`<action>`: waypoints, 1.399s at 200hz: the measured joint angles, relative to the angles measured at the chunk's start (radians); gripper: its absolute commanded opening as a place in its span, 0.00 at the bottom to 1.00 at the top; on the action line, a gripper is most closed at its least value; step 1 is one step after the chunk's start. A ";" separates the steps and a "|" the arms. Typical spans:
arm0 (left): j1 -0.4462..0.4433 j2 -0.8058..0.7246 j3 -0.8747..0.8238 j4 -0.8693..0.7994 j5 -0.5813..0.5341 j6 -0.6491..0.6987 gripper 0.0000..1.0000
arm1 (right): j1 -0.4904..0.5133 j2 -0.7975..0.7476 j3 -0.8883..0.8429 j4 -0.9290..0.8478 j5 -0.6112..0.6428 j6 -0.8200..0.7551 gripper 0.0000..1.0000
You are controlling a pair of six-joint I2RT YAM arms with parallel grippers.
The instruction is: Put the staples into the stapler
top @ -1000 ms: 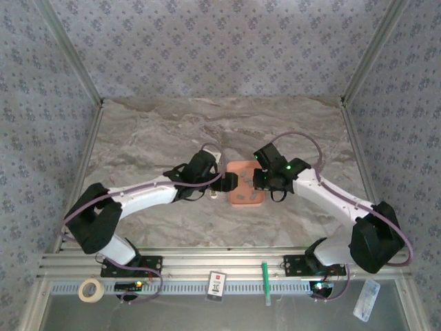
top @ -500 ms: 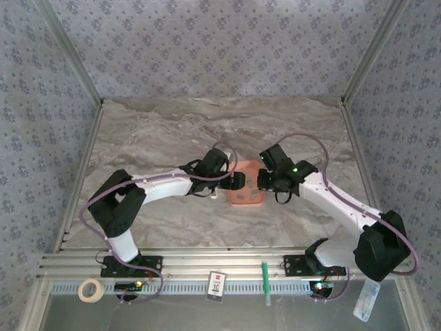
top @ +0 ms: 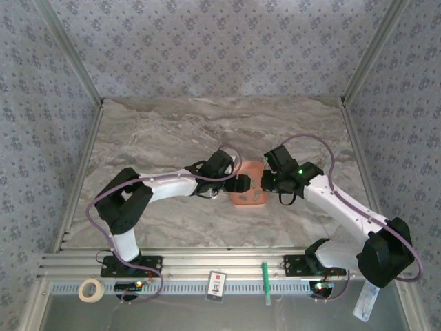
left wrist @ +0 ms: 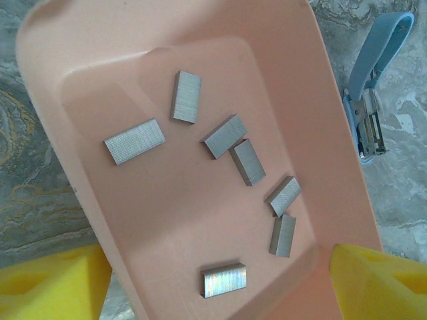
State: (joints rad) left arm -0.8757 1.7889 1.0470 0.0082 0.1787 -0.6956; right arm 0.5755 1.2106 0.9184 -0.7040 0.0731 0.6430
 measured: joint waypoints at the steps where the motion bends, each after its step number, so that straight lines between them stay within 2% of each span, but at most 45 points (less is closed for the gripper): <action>1: 0.000 0.000 0.000 0.000 0.000 -0.001 0.84 | 0.000 0.000 0.000 0.000 0.000 0.000 0.21; 85: -0.005 -0.018 0.000 0.019 0.012 -0.005 0.87 | 0.023 0.000 0.008 -0.015 0.041 0.000 0.21; 110: -0.003 -0.100 -0.010 0.004 -0.013 0.017 0.91 | 0.061 0.008 0.035 -0.024 0.063 0.001 0.21; 138: 0.019 -0.260 -0.049 -0.020 -0.057 0.053 0.94 | 0.126 0.049 0.086 -0.024 0.099 0.009 0.21; 167: 0.103 -0.436 -0.140 -0.042 -0.109 0.089 0.96 | 0.211 0.108 0.122 -0.012 0.153 0.043 0.21; 202: 0.266 -0.591 -0.284 -0.060 -0.145 0.116 0.97 | 0.316 0.181 0.138 0.033 0.233 0.111 0.21; 250: 0.481 -0.636 -0.423 -0.065 -0.129 0.123 0.99 | 0.423 0.296 0.185 0.089 0.346 0.211 0.21; 280: 0.544 -0.635 -0.457 -0.052 -0.107 0.118 0.99 | 0.470 0.381 0.232 0.124 0.398 0.264 0.20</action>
State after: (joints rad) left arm -0.3313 1.1538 0.5896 -0.0441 0.0715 -0.5777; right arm 1.0451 1.5921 1.1503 -0.5800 0.4709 0.9070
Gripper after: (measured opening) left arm 0.990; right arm 0.205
